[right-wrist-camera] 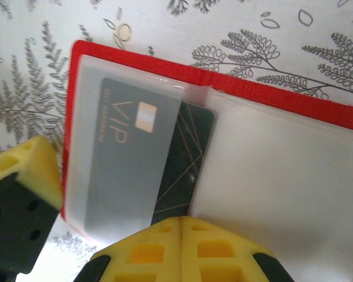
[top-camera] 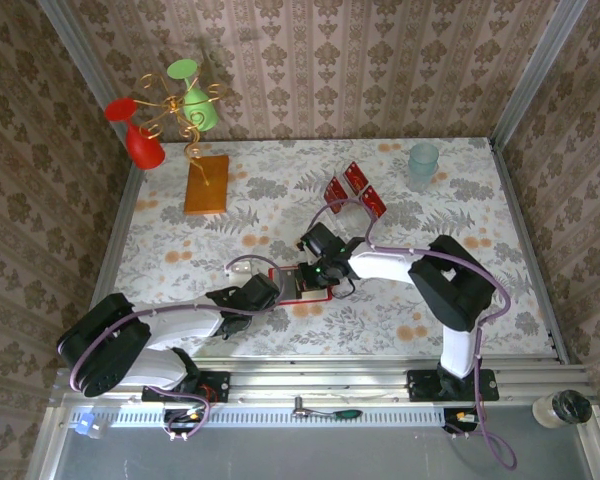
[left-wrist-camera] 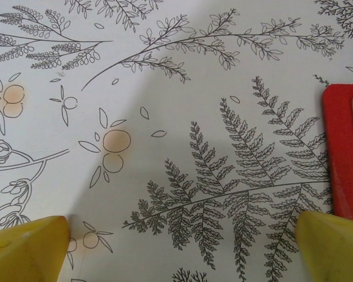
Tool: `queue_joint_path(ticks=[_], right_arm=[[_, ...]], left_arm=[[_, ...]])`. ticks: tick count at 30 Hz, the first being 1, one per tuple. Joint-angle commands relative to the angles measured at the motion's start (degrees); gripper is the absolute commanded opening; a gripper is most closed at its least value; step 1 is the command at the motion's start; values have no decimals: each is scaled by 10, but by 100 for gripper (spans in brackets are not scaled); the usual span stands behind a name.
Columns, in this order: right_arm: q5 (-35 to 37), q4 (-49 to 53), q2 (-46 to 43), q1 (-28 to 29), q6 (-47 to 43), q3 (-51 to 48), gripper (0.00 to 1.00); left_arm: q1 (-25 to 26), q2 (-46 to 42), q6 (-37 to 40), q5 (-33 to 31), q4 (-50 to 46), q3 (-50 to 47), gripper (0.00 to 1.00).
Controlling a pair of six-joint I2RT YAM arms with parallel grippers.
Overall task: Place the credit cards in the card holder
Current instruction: Insert the credit card into the card slot.
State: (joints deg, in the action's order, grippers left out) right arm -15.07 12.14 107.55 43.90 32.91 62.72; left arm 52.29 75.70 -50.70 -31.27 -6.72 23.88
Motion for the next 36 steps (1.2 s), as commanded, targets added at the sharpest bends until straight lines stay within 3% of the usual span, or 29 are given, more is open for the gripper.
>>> queue_joint_path(ticks=[1, 15, 22, 27, 36], right_arm=[[-6, 10, 23, 8, -7, 26, 0], [-19, 18, 26, 21, 2, 43, 0], [-2, 20, -30, 13, 7, 16, 0], [-2, 15, -35, 13, 7, 6, 0], [-6, -4, -13, 14, 13, -8, 0]], left_arm=[[0, 13, 12, 31, 6, 7, 100], [5, 8, 6, 29, 3, 4, 100], [3, -80, -22, -21, -84, -10, 100], [-8, -126, -18, -22, -103, -21, 100], [-16, -93, 1, 3, -73, -11, 100]])
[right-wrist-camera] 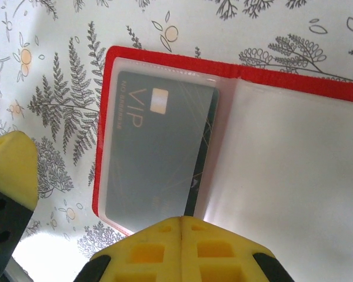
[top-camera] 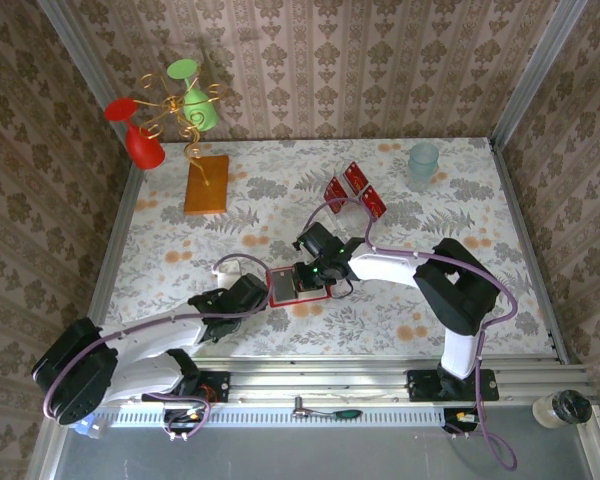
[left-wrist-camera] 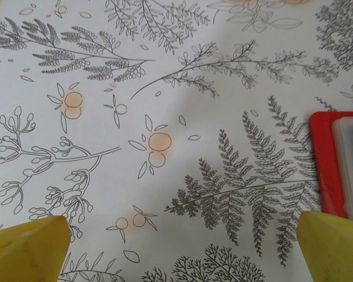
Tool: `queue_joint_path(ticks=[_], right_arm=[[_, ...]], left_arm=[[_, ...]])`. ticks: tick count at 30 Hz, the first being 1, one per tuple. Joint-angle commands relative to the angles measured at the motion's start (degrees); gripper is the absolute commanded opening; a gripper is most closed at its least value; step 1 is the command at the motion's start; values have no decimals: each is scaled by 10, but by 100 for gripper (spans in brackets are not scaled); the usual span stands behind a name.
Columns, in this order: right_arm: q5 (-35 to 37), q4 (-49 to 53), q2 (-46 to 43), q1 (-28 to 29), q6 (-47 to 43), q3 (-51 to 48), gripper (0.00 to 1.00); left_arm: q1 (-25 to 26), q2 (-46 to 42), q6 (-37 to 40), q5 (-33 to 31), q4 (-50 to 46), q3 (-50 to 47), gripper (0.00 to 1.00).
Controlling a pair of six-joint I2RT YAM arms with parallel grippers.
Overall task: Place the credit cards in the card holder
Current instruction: Insert the credit card into the card slot.
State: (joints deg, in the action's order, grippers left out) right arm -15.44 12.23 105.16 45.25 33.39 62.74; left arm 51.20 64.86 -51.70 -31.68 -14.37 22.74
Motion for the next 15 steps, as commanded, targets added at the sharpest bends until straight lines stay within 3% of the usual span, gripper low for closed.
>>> queue_joint_path(ticks=[1, 15], right_arm=[[-3, -6, 13, 0, 8, -10, 0], [-19, -5, 42, 9, 8, 6, 0]], left_arm=[[-5, 22, 13, 9, 8, 2, 100], [-5, 95, 27, 25, 52, 20, 100]])
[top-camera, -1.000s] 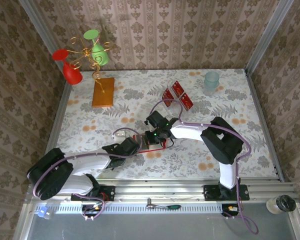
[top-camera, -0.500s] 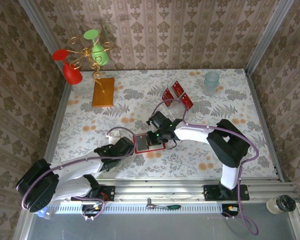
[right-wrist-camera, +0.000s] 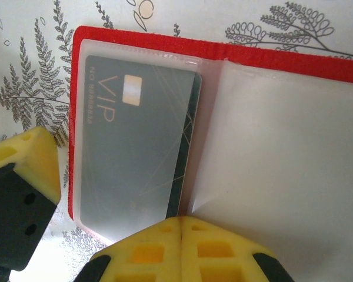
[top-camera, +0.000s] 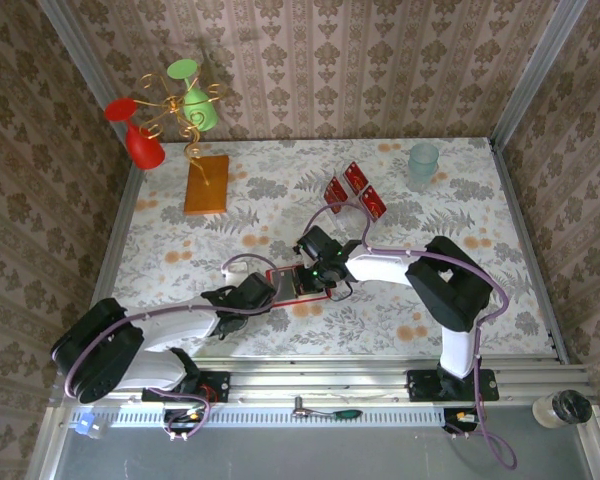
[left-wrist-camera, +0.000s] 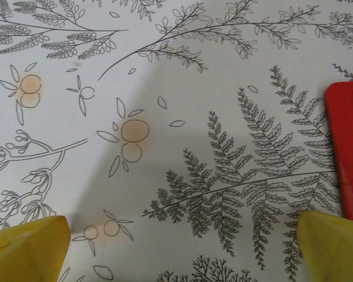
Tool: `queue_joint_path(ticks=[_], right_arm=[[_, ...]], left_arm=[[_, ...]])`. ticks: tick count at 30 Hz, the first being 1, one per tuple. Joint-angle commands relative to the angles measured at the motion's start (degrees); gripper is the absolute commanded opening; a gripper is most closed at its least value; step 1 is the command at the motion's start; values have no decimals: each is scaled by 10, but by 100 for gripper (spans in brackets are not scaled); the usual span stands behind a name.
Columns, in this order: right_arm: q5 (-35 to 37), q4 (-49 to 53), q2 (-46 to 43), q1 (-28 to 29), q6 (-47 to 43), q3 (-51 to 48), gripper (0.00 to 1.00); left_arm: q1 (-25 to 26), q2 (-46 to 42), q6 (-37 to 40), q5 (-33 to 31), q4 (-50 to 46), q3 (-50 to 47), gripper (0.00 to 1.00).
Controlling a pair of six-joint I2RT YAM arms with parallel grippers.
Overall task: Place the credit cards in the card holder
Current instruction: Insert the credit card into the card slot.
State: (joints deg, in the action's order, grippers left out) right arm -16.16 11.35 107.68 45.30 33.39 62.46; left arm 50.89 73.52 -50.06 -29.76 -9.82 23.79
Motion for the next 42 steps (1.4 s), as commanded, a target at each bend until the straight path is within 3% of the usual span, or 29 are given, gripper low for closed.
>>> queue_joint_path(ticks=[1, 14, 24, 33, 42], right_arm=[[-12, 4, 19, 10, 7, 10, 0], [-29, 7, 26, 24, 13, 26, 0], [-4, 36, -60, -7, 39, 0, 0], [21, 60, -86, -27, 51, 3, 1], [20, 68, -40, -23, 52, 46, 0]], left_arm=[[-2, 9, 10, 7, 7, 9, 100], [-2, 6, 8, 10, 12, 3, 100], [-8, -66, 2, 10, -59, 8, 100], [-56, -112, 48, 51, -101, 26, 100], [-87, -94, 69, 97, -85, 26, 100]])
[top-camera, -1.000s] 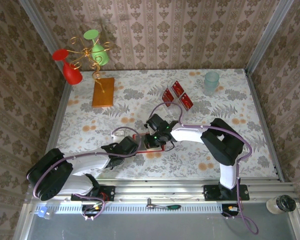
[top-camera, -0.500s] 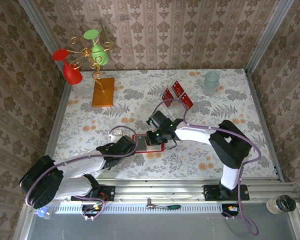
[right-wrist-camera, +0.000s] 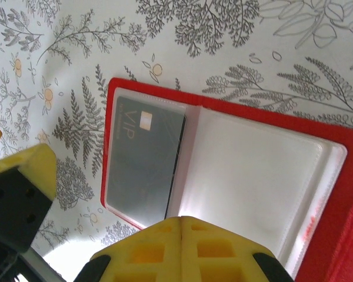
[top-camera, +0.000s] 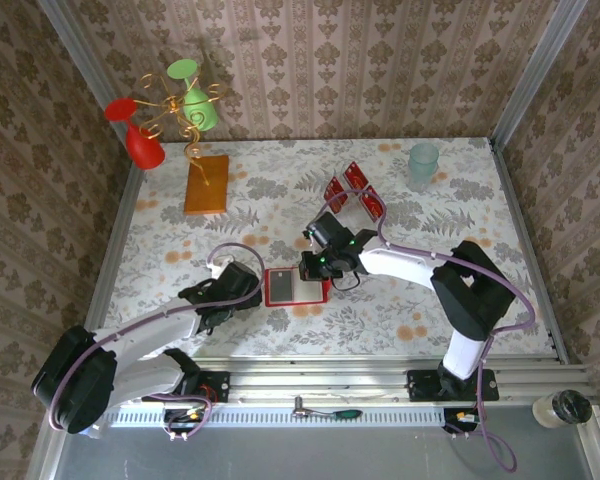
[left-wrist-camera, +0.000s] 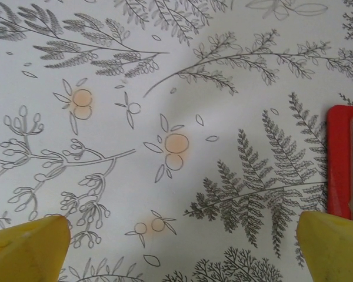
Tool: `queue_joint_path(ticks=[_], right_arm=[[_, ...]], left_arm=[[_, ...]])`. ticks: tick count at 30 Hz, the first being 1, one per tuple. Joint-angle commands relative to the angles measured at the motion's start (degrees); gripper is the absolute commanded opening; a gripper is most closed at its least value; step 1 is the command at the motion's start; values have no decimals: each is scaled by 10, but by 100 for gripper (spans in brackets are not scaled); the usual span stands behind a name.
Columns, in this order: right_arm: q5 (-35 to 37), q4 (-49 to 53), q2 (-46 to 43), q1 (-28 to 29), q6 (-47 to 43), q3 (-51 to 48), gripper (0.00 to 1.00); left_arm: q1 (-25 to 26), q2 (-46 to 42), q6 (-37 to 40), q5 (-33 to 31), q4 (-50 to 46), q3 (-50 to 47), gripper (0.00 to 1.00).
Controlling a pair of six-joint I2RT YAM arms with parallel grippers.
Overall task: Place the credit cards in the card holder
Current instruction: Insert the credit card into the card slot.
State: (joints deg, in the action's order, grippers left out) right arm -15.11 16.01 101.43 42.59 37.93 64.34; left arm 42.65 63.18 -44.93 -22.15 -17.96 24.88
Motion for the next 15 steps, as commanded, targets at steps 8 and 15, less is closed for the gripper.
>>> queue_joint_path(ticks=[8, 15], right_arm=[[3, 39, 72, 11, -3, 72, 0], [3, 37, 93, 14, 1, 81, 0]], left_arm=[[-5, 23, 18, 24, 18, 8, 100], [-4, 43, 26, 34, 30, 12, 100]])
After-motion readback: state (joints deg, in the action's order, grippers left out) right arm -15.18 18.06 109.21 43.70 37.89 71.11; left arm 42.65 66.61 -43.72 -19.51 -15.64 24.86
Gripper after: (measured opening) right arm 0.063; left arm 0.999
